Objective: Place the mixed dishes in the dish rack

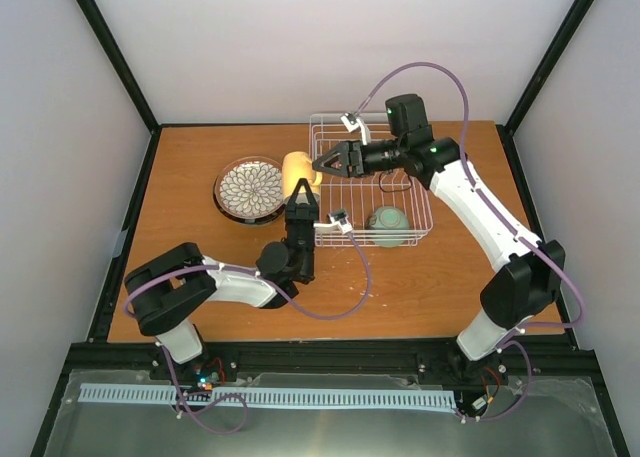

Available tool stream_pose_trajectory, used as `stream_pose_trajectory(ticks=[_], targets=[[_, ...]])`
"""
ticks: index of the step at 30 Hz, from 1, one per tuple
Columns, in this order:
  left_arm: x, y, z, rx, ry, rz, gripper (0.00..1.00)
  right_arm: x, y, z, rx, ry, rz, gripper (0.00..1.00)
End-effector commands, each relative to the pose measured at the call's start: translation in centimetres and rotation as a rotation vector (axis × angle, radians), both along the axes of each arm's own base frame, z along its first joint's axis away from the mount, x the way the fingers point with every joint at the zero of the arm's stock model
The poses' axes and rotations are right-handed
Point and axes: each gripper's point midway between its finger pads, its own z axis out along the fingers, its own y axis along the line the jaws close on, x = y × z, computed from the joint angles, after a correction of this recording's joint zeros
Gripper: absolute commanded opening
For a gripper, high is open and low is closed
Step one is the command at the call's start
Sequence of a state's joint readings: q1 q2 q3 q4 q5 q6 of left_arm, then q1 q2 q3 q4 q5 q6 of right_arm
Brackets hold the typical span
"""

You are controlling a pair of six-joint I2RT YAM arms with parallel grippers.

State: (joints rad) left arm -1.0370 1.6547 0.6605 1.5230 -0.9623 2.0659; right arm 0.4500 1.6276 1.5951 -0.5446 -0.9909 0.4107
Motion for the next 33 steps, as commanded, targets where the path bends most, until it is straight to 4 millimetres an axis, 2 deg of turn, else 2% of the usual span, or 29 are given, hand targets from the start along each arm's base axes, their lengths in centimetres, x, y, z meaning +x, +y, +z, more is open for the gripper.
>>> stream_pose_trajectory(ticks=[1,7,11,18,21,24,27,33], targets=[[-1.0,0.8,4.2,-0.007,-0.118,0.053,0.01,-0.6,0.6,1.8,-0.053,-0.070,-0.011,0.73],[-0.8,0.3,4.1,0.013,-0.120,0.054,0.01,-0.5,1.4,0.7,-0.117,-0.072,-0.015,0.72],[-1.0,0.3,4.8,0.008,-0.138,0.057,0.01,-0.4,1.5,-1.1,-0.196,-0.057,-0.030,0.71],[-1.3,0.9,5.2,0.001,-0.148,0.062,0.01,0.3,1.4,-2.3,-0.236,-0.045,-0.053,0.70],[-1.5,1.3,5.6,-0.011,-0.155,0.064,0.01,0.7,1.1,-2.0,-0.248,-0.067,-0.076,0.69],[-1.6,1.2,5.8,-0.005,-0.157,0.057,0.01,0.6,1.7,-1.7,-0.227,-0.052,-0.054,0.63],[-1.5,1.0,5.6,0.006,-0.156,0.054,0.01,0.9,2.3,-2.0,-0.230,-0.040,-0.045,0.52],[-1.8,0.0,5.2,0.011,-0.165,0.038,0.01,1.1,3.7,-3.1,-0.220,-0.012,-0.016,0.41]])
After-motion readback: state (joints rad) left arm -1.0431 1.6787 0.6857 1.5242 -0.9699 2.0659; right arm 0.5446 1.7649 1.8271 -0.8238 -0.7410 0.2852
